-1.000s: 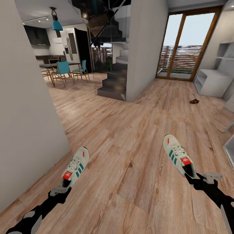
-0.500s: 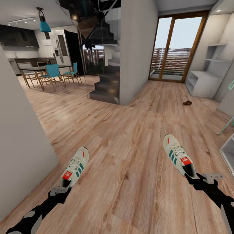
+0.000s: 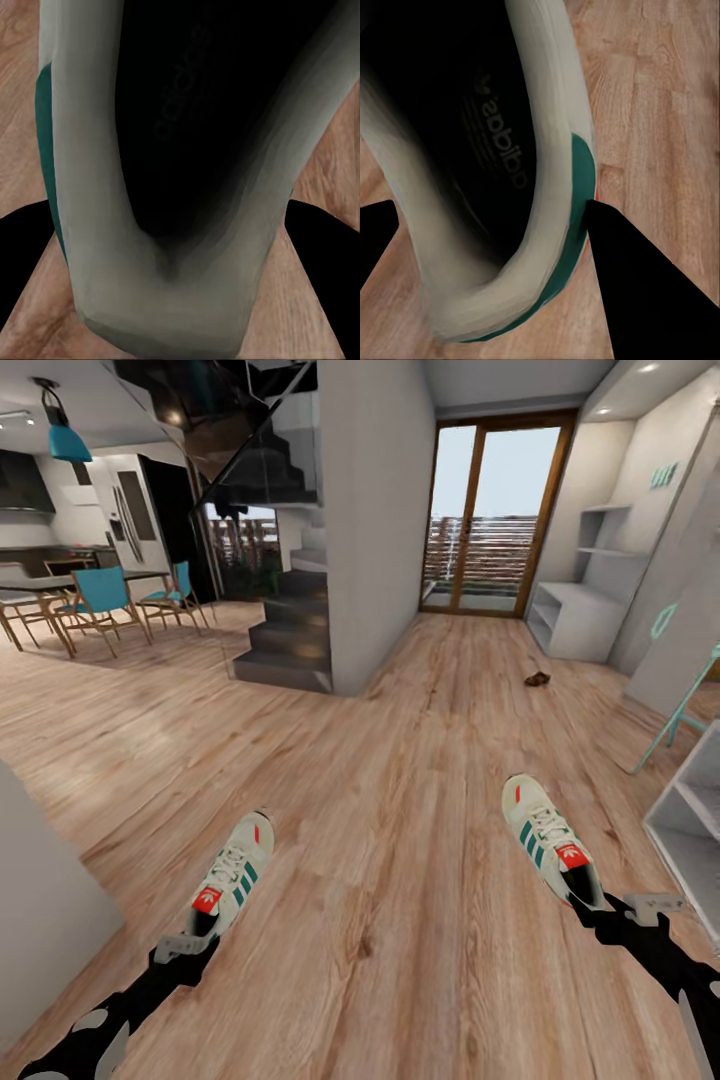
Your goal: Pick up the two gym shoes and the two sandals from the corridor floor and place them onto the hallstand (shoe rack) in the corridor, making sure they are on the rack and not on the floor. Arrange them so the two gym shoes are next to each other and the two sandals are next to each other.
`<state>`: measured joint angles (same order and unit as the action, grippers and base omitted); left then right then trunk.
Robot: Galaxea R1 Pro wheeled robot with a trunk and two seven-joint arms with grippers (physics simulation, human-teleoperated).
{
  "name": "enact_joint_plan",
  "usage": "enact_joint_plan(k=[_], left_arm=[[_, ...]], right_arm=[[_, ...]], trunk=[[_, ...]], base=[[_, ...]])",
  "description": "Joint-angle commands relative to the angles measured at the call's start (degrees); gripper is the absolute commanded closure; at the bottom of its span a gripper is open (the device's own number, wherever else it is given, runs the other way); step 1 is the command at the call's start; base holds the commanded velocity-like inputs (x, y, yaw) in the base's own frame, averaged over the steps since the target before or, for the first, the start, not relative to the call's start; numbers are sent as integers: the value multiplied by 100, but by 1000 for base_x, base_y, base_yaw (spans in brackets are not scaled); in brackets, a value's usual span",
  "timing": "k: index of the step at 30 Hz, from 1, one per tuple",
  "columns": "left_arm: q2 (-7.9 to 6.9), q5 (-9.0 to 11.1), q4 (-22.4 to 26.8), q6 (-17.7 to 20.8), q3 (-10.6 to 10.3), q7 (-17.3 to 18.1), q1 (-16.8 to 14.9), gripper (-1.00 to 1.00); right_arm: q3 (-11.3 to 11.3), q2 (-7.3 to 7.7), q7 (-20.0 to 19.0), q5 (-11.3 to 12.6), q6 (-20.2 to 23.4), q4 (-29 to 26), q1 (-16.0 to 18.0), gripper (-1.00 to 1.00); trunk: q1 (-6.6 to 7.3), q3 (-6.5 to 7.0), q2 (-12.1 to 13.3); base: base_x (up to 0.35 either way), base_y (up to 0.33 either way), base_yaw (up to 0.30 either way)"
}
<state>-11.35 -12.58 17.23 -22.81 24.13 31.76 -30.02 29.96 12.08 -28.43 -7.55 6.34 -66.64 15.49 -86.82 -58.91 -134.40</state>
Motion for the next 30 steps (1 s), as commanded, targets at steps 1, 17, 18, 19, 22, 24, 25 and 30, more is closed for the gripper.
enact_joint_plan(k=[1, 17, 18, 19, 22, 24, 25, 30], left_arm=[[2, -52, -1, -30, 53, 24, -3, 100], [2, -48, 0, -38, 49, -271, -4, 100], [2, -48, 0, -39, 49, -272, -4, 100], [2, -50, 0, -39, 48, -273, -4, 100], [2, -49, -1, -39, 48, -275, -4, 100], [2, -50, 0, -39, 48, -275, -4, 100], [2, -49, 0, -39, 50, -275, -4, 100], [2, -47, 0, -39, 49, -275, -4, 100]], right_arm=[[12, -4, -35, -36, 25, -7, 6, 100], [10, -4, -37, -30, 25, -6, 6, 100], [10, -4, -38, -32, 25, -6, 6, 100], [10, -4, -39, -30, 25, -6, 6, 100], [10, -4, -36, -28, 25, -6, 6, 100], [10, -4, -38, -28, 25, -6, 6, 100], [10, -4, -39, -26, 23, -6, 6, 100], [10, -4, -40, -20, 17, -6, 6, 100]], trunk=[[-3, 2, -2], [-3, 102, -2], [-3, 108, -2], [-3, 114, -2], [-3, 122, -2], [-3, 123, -2], [-3, 123, -2], [-3, 124, -2]], base=[[341, 0, -236], [341, 0, -236], [341, 0, -236], [341, 0, -219], [341, 0, -112], [341, 0, -21], [341, 0, -13], [341, 0, -4]])
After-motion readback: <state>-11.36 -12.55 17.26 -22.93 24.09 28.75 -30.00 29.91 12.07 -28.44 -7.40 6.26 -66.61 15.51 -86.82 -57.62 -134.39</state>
